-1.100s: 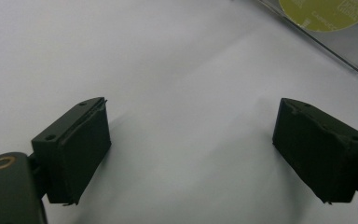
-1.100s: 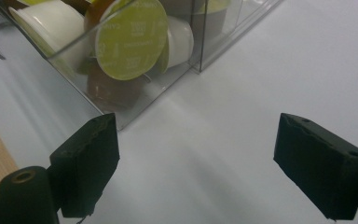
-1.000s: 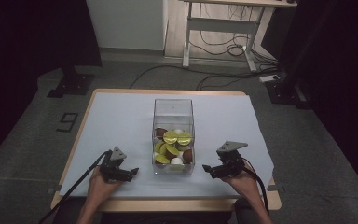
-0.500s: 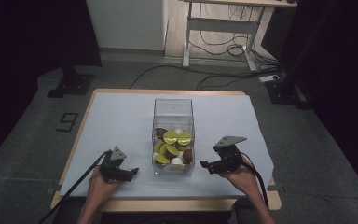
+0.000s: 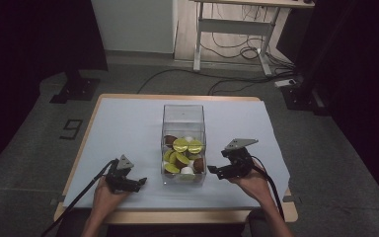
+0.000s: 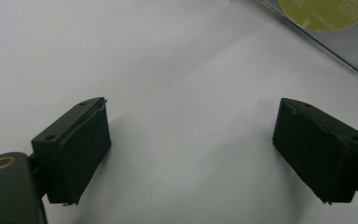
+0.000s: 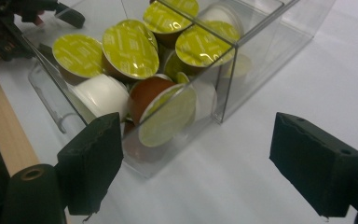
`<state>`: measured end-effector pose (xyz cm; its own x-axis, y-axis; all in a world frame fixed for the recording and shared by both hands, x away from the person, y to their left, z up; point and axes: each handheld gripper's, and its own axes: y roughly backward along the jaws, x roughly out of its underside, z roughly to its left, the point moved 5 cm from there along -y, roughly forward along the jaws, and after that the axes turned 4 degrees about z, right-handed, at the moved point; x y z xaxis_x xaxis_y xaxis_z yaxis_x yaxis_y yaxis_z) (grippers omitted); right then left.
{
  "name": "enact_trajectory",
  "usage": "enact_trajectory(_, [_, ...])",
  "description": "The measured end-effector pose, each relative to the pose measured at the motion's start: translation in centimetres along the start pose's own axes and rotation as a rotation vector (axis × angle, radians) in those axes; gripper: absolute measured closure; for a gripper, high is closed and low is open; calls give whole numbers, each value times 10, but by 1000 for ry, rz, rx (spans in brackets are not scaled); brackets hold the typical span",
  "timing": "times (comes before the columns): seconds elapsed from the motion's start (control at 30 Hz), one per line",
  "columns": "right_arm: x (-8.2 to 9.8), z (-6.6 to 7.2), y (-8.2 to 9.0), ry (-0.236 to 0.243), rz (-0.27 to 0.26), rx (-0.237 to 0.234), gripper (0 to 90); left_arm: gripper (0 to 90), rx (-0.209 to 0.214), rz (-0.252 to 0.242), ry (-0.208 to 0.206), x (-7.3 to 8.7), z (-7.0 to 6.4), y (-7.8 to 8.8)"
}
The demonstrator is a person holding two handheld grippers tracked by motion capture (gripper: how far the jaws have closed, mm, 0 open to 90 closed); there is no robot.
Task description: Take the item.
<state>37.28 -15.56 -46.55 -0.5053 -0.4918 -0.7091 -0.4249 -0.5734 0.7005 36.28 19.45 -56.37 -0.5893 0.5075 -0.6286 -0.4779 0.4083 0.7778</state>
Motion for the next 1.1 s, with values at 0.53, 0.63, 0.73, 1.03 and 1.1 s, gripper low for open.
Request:
enact_trajectory(0.53, [-20,8,-5,11,-18,-43,197,105,0,0,1,0,0,0])
enact_trajectory(0.63, [-24,10,-7,23,-17,-43,205,105,0,0,0,0,0,0])
enact_trajectory(0.73, [-27,12,-9,37,-16,-44,214,105,0,-1,0,0,0,0])
enact_trajectory(1.03, [-38,21,-19,71,-6,-60,241,105,0,0,0,0,0,0])
enact_trajectory(1.1, [-40,23,-21,75,-1,-65,244,105,0,0,0,0,0,0])
